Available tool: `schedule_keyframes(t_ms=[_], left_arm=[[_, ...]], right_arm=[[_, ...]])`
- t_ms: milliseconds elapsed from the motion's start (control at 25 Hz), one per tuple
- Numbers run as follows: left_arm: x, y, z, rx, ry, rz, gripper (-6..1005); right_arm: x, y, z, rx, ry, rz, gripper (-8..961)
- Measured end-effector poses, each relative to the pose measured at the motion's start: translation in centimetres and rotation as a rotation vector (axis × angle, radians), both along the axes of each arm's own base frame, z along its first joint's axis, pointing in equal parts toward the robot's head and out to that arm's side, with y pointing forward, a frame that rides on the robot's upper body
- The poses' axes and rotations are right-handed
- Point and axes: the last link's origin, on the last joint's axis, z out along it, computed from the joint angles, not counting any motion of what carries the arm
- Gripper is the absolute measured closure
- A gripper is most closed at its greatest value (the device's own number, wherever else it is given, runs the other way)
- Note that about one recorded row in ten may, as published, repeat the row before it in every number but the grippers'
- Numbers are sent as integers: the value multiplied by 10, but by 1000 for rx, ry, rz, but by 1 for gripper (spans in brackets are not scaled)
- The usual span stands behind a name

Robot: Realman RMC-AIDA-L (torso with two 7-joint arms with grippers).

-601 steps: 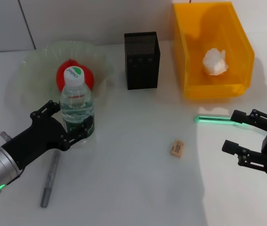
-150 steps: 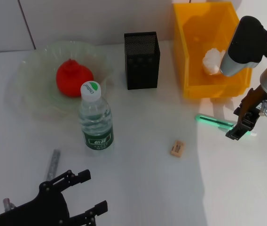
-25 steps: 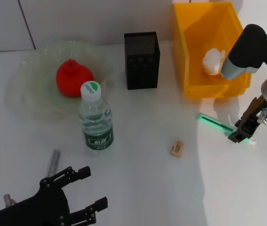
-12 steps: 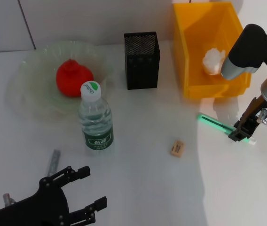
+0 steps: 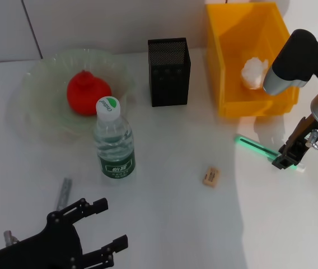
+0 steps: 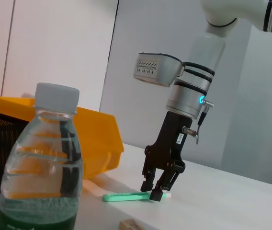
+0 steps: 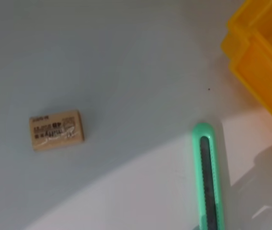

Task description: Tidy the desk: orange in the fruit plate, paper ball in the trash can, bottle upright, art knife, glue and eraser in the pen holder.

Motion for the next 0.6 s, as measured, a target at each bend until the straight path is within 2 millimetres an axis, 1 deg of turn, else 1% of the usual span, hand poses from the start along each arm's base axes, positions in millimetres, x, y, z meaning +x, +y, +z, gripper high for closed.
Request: schedule_keyframes(t_ms=[440,600], left_arm=[[0,0,0,-2,0,-1,185],[0,0,0,-1,0,-1,185]], right_arm=[[2,-1,0,-1,-1,-5,682],[2,-1,0,-1,-2,-6,710]])
